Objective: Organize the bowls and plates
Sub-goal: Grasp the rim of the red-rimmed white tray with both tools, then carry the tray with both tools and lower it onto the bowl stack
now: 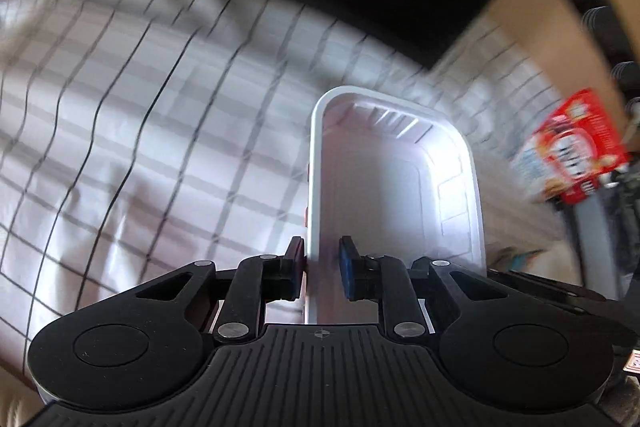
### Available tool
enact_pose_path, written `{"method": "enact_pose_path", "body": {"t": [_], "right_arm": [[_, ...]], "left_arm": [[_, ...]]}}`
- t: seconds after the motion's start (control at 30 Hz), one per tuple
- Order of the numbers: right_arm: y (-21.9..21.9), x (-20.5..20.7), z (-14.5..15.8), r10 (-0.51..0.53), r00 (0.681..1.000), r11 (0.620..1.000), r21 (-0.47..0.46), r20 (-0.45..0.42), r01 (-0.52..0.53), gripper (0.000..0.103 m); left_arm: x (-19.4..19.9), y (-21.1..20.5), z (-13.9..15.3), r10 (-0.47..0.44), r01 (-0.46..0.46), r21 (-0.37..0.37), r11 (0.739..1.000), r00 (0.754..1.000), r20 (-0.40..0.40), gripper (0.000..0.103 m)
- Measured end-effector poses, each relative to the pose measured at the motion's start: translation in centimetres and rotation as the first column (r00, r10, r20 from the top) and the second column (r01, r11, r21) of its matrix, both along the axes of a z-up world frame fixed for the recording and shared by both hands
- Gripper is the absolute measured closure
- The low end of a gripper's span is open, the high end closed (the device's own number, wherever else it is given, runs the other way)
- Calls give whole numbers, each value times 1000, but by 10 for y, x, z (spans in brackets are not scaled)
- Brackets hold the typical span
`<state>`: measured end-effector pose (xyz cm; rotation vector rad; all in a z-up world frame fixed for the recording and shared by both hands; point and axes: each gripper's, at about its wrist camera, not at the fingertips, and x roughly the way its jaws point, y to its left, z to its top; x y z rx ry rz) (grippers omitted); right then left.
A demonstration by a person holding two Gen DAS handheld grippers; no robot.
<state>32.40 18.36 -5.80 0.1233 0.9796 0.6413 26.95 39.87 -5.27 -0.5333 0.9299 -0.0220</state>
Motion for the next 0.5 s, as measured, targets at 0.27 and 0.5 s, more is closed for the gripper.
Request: {"method": "enact_pose_path", "body": {"t": [0.27, 0.5], "right_arm": [[-108, -15, 85, -71, 991, 996, 60, 110, 65, 83], [-204, -38, 109, -178, 973, 983, 67, 145, 170, 83]], "left_arm": [[-8, -85, 85, -120, 128, -67, 989, 986, 112, 83], [1, -176, 111, -275, 285, -57, 957, 951, 142, 83]]}}
